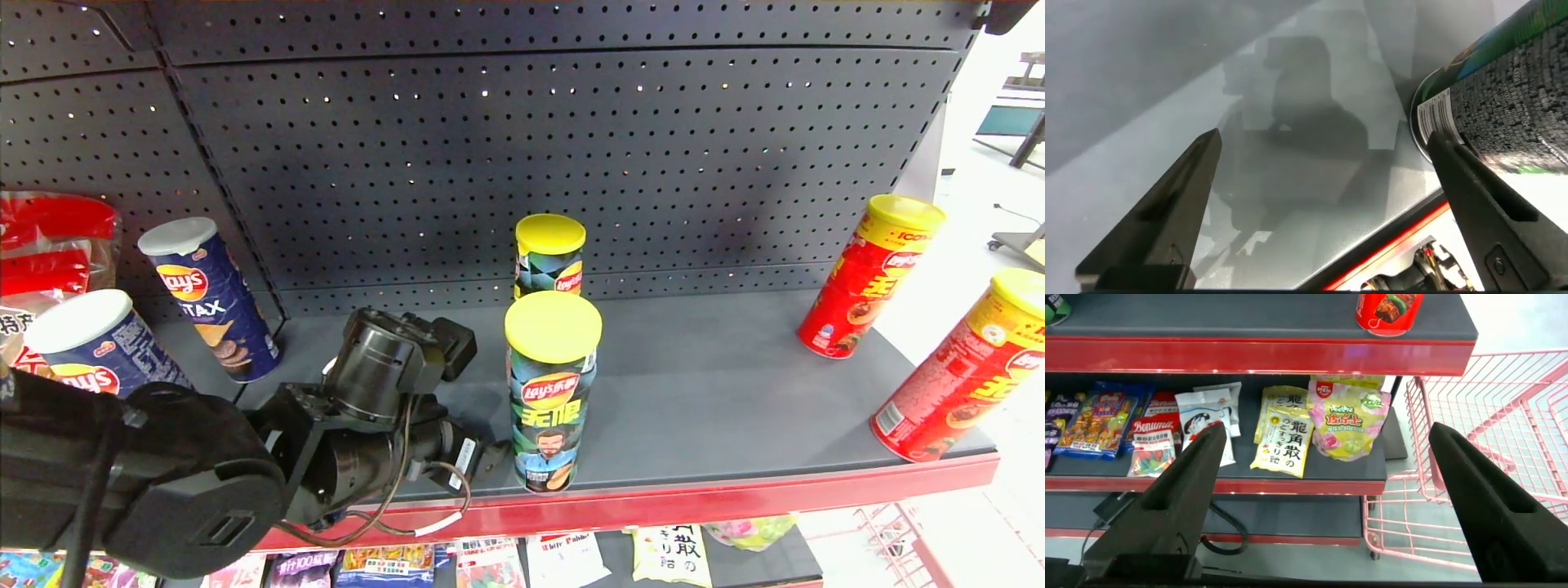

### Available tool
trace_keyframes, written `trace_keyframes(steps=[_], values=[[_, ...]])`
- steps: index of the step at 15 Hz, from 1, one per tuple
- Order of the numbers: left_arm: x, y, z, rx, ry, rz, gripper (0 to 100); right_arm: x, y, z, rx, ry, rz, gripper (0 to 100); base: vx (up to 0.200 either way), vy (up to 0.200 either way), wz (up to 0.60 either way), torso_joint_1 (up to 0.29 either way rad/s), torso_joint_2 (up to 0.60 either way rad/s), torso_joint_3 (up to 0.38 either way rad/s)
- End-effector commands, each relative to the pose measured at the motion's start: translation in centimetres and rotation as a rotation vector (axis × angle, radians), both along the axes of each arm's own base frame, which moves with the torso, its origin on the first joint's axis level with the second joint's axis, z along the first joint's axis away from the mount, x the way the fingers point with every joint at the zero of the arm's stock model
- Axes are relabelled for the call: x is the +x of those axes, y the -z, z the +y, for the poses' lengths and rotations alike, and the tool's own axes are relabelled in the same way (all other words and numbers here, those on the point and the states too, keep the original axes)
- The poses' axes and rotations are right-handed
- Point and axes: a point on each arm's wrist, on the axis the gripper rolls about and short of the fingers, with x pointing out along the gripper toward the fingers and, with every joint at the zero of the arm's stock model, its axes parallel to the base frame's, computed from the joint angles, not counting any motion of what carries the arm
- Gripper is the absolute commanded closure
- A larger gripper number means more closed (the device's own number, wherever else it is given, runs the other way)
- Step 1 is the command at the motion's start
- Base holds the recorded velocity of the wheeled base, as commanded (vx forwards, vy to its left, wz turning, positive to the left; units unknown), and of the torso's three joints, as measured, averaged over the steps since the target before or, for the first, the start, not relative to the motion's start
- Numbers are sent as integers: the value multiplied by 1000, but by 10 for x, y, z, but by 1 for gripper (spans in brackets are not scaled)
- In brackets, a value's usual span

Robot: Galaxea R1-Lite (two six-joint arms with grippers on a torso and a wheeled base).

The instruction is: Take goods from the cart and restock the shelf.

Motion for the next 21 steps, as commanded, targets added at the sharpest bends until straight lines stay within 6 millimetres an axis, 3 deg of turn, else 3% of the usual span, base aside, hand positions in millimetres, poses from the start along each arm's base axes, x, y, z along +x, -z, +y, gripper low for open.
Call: trace_keyframes(steps=[1, 3, 8, 9, 12, 15, 17, 19, 21], values=[[-1, -1, 1, -2, -1, -3, 0, 0, 0, 0, -1, 0, 1, 0, 0, 0, 0, 0, 0, 0], [-3, -2, 4, -7, -22, -4, 0, 0, 0, 0, -1, 0, 1, 0, 0, 0, 0, 0, 0, 0], [-27, -27, 26, -103, -82, -35, 0, 0, 0, 0, -5, -5, 0, 0, 0, 0, 0, 0, 0, 0], [-45, -43, 42, -145, -86, -79, 0, 0, 0, 0, -3, -17, 0, 0, 0, 0, 0, 0, 0, 0], [-81, -62, 79, -183, -106, -129, 0, 0, 0, 0, -35, -27, -3, 0, 0, 0, 0, 0, 0, 0], [-140, -82, 127, -191, -113, -154, 0, 0, 0, 2, -25, -85, 2, 0, 0, 0, 0, 0, 0, 0], [-183, -79, 163, -158, -167, -167, 0, -1, -6, 2, -34, -118, -34, 0, 0, 0, 0, 0, 0, 0], [-226, -63, 201, -76, -289, -180, 0, 1, -19, 4, 8, -81, -35, 0, 0, 0, 0, 0, 0, 0], [-255, -51, 218, -28, -448, -175, 0, 6, -27, 6, 21, -10, 14, 0, 0, 0, 0, 0, 0, 0]])
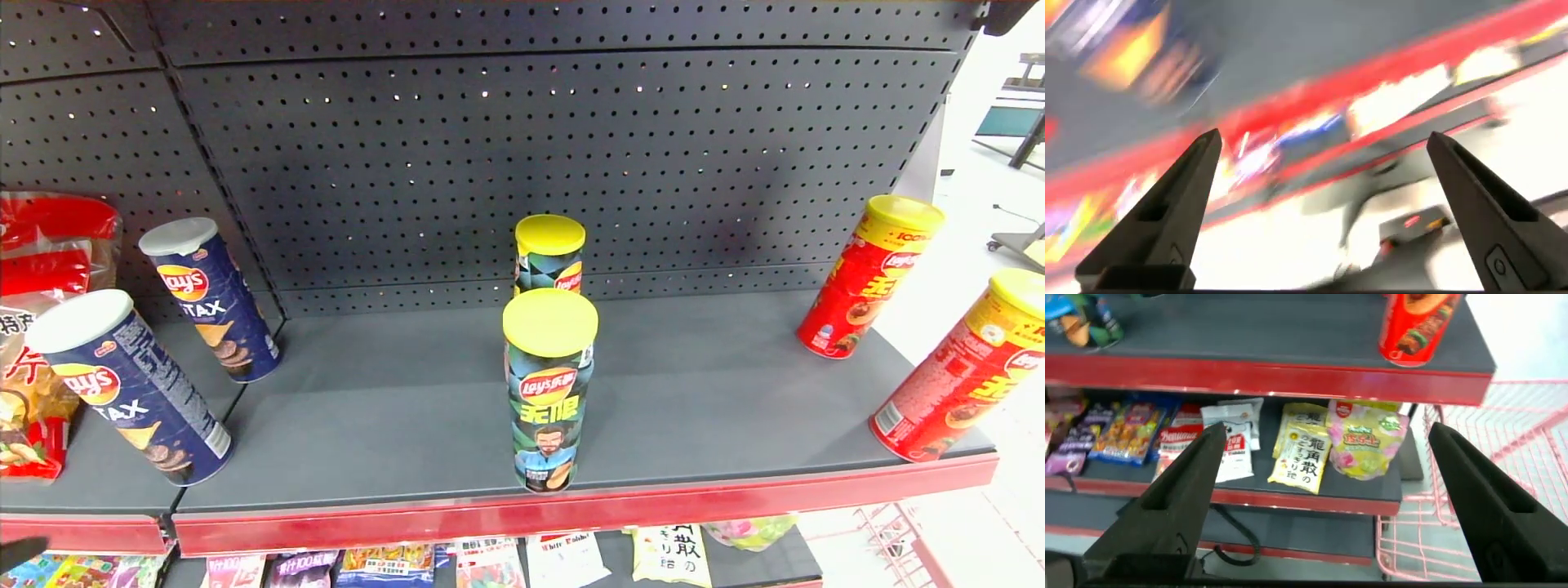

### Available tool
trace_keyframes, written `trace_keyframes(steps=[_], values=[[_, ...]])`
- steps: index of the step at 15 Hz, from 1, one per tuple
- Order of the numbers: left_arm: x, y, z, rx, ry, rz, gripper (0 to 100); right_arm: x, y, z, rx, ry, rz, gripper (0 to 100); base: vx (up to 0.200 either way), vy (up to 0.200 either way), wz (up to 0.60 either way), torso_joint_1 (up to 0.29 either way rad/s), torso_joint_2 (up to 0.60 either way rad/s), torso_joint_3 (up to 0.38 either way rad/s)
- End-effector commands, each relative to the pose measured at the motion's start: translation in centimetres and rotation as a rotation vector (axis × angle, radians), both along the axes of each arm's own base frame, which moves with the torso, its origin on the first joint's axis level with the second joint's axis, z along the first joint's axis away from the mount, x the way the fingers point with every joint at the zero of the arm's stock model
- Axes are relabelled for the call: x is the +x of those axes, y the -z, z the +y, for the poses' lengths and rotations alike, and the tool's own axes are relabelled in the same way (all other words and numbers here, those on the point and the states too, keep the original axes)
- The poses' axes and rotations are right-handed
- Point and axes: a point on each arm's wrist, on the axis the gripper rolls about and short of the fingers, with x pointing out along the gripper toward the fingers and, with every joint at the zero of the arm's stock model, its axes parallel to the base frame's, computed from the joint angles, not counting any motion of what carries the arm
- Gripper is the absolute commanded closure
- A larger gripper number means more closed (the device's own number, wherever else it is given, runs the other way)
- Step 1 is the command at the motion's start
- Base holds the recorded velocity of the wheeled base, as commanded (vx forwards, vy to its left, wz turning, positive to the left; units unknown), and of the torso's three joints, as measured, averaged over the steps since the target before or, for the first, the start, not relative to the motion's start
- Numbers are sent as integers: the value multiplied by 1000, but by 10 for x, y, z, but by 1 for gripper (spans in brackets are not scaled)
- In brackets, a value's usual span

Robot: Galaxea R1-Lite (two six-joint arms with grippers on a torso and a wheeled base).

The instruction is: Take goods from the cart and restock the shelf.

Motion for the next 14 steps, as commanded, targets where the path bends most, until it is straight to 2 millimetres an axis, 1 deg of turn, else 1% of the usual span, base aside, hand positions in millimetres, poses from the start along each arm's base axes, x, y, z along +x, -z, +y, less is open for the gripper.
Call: trace_keyframes(steps=[1, 2, 3, 4, 5, 6, 7, 8, 9, 10, 12, 14], values=[[-64, 17, 35, -18, -323, -111, 0, 9, -6, 6, -9, 114, 84, 0, 0, 0, 0, 0, 0, 0], [-65, 17, 34, -17, -332, -110, 0, 9, -5, 6, -9, 117, 86, 0, 0, 0, 0, 0, 0, 0], [-75, 30, 28, -16, -519, -122, 0, 8, 12, 9, -24, 152, 101, 0, 0, 0, 0, 0, 0, 0], [-81, 42, 27, -40, -522, -143, 0, 10, 17, 9, -35, 149, 113, 0, 0, 0, 0, 0, 0, 0], [-91, 57, 27, -101, -429, -213, 0, 11, 17, 9, -31, 139, 95, 0, 0, 0, 0, 0, 0, 0], [-91, 67, 26, -115, -367, -243, 0, 13, 18, 10, -23, 109, 79, 0, 0, 0, 0, 0, 0, 0], [-77, 67, 24, -178, -366, -322, 0, 17, 21, 12, -3, 54, 51, 0, 0, 0, 0, 0, 0, 0], [-63, 73, 21, -233, -330, -422, 0, 20, 22, 12, 4, 53, 13, 0, 0, 0, 0, 0, 0, 0], [-54, 81, 19, -254, -302, -479, 0, 22, 24, 13, 4, 52, -9, 0, 0, 0, 0, 0, 0, 0], [-44, 99, 17, -252, -282, -546, 0, 24, 24, 12, 6, 63, -39, 0, 0, 0, 0, 0, 0, 0], [-44, 99, 18, -238, -286, -527, 0, 25, 25, 9, -6, 205, -63, 0, 0, 0, 0, 0, 0, 0], [-44, 99, 18, -230, -308, -533, 0, 27, 27, 10, 1, 198, -69, 0, 0, 0, 0, 0, 0, 0]])
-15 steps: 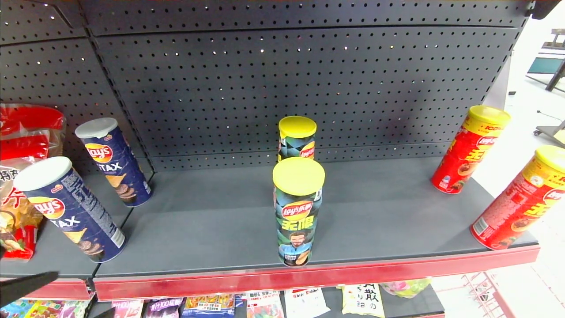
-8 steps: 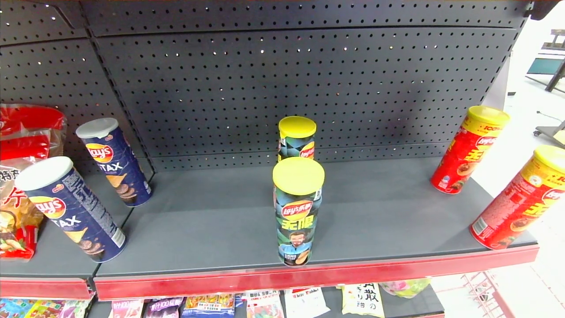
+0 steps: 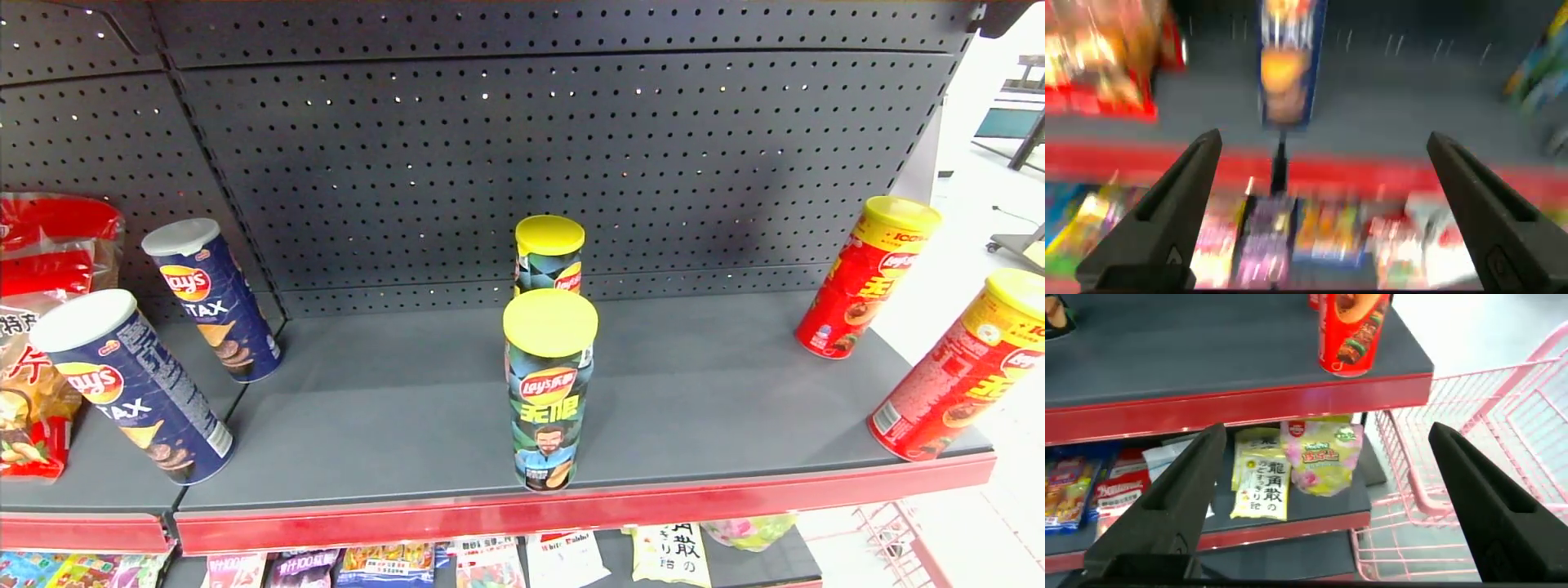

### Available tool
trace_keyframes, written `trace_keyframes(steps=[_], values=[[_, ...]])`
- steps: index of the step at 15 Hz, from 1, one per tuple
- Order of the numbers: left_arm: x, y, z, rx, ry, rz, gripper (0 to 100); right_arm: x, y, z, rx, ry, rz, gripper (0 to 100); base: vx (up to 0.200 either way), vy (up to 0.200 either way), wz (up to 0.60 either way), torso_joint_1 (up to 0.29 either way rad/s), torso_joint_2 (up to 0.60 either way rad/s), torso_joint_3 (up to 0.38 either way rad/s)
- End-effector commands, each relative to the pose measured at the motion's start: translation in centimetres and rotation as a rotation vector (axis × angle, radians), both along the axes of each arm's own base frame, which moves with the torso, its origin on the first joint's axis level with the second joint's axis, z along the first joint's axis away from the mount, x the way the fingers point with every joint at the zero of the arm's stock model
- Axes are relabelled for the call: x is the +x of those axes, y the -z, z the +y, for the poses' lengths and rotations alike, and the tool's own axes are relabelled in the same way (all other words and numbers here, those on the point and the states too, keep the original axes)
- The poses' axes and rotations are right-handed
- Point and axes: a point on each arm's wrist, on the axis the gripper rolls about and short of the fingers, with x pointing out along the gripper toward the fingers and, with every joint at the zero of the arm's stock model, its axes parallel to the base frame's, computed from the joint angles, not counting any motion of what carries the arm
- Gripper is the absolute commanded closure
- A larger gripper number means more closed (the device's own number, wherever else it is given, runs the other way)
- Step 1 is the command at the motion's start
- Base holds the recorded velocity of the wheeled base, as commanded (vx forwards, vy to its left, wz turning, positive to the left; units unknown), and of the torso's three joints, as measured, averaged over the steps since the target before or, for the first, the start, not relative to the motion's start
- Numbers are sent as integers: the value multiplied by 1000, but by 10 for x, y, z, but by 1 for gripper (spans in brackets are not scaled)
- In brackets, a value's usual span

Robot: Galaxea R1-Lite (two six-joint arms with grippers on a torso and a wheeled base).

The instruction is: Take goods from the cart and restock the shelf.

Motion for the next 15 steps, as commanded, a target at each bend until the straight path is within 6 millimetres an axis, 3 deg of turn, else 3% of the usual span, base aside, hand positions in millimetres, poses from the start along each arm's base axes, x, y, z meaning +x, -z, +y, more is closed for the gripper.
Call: trace_keyframes(steps=[1, 2, 3, 4, 9, 11, 15], values=[[1, 5, 0, 6, -6, 21, 0, 1, 3, 1, 0, -27, 6, 0, 0, 0, 0, 0, 0, 0], [1, 5, 0, 5, -11, 21, 0, 4, 5, 5, -13, -186, -49, 0, 0, 0, 0, 0, 0, 0], [1, 5, 0, 3, -11, 21, 0, 4, 4, 5, -13, -191, -58, 0, 0, 0, 0, 0, 0, 0], [1, 5, 0, 5, -9, 21, 0, 4, 11, 4, 4, -145, 10, 0, 0, 0, 0, 0, 0, 0], [1, 5, 0, -1, -10, 21, 0, 4, 10, 5, 0, -95, 17, 0, 0, 0, 0, 0, 0, 0], [1, 5, 0, -2, -10, 19, 0, 2, 10, 6, -3, -31, -12, 0, 0, 0, 0, 0, 0, 0], [1, 5, 0, -3, -10, 19, 0, -4, 12, 6, -4, -61, -91, 0, 0, 0, 0, 0, 0, 0]])
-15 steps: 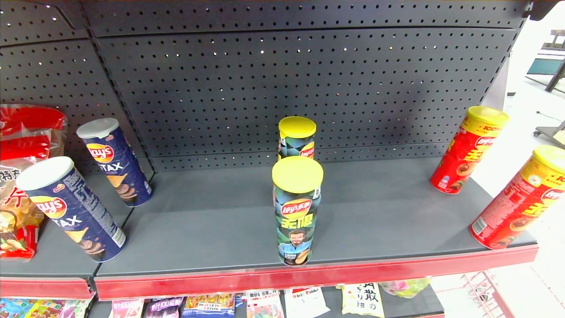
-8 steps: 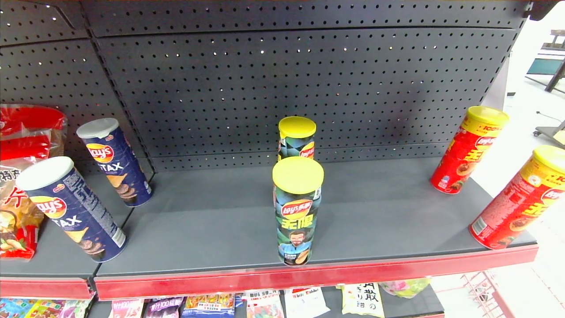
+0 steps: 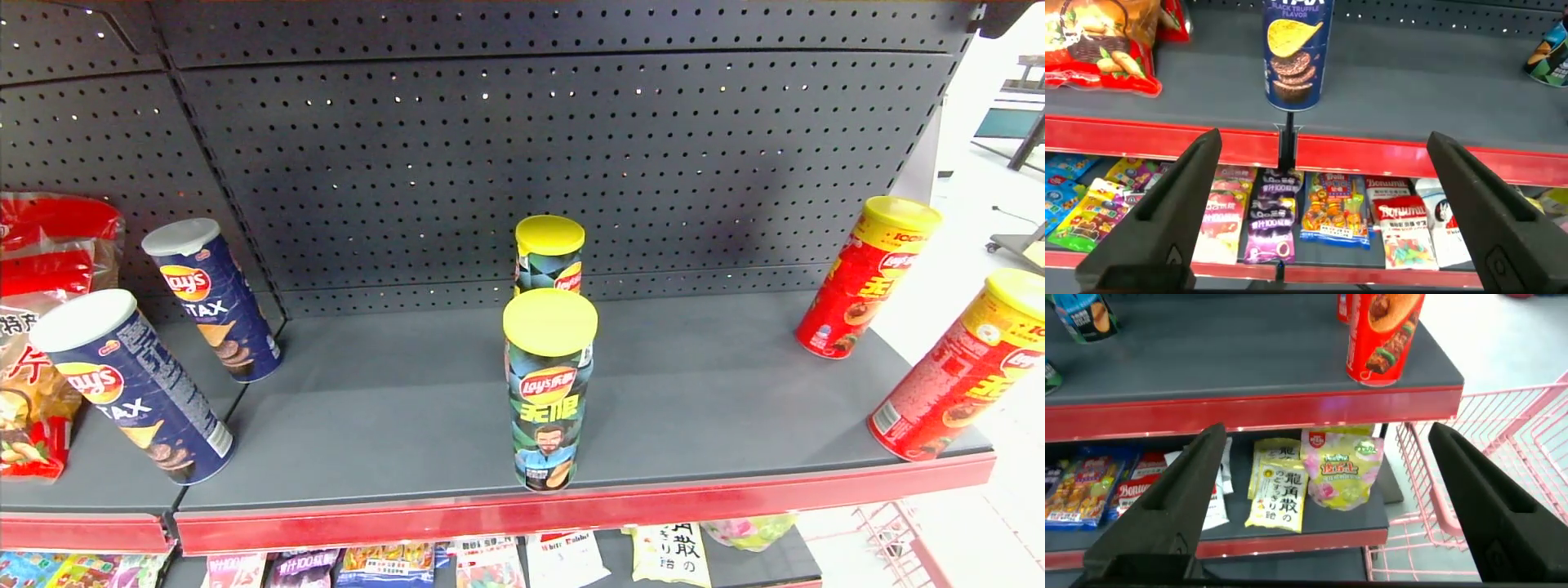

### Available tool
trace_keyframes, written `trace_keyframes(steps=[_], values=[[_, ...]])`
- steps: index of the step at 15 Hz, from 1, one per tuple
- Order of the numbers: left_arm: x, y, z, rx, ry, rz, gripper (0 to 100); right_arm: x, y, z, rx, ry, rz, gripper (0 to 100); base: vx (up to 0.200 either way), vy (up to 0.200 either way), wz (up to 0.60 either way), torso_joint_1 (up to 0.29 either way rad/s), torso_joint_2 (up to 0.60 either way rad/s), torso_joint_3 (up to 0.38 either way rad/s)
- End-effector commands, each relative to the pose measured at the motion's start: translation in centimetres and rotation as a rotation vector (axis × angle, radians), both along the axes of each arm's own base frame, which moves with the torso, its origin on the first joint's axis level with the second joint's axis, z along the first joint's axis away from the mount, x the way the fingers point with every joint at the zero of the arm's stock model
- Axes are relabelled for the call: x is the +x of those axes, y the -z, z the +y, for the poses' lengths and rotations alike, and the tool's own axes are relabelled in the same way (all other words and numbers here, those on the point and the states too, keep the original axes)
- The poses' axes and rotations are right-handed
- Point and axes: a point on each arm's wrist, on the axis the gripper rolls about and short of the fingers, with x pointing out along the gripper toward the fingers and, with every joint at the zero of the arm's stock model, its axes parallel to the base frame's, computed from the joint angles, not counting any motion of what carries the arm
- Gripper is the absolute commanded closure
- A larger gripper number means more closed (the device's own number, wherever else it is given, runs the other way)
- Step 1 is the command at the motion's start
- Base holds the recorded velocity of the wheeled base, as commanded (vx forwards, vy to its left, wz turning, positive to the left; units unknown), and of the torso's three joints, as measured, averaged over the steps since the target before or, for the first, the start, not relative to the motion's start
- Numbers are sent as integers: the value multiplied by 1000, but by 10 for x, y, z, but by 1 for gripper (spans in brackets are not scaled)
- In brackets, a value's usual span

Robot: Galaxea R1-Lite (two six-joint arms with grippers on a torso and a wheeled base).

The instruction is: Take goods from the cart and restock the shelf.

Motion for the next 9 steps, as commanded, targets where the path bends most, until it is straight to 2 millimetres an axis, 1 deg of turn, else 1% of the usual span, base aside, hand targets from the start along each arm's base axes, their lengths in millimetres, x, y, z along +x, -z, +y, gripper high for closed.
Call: trace_keyframes(steps=[1, 7, 9], values=[[0, 0, 0, 0, 0, 4, 0, -2, 1, 0, -1, 0, -28, 0, 0, 0, 0, 0, 0, 0], [0, 0, 0, 3, 0, 6, 0, -2, 1, 0, 1, 3, -27, 0, 0, 0, 0, 0, 0, 0], [0, 0, 0, 5, 0, 4, 0, -2, 1, 0, 1, 3, -27, 0, 0, 0, 600, 0, 5, 2]])
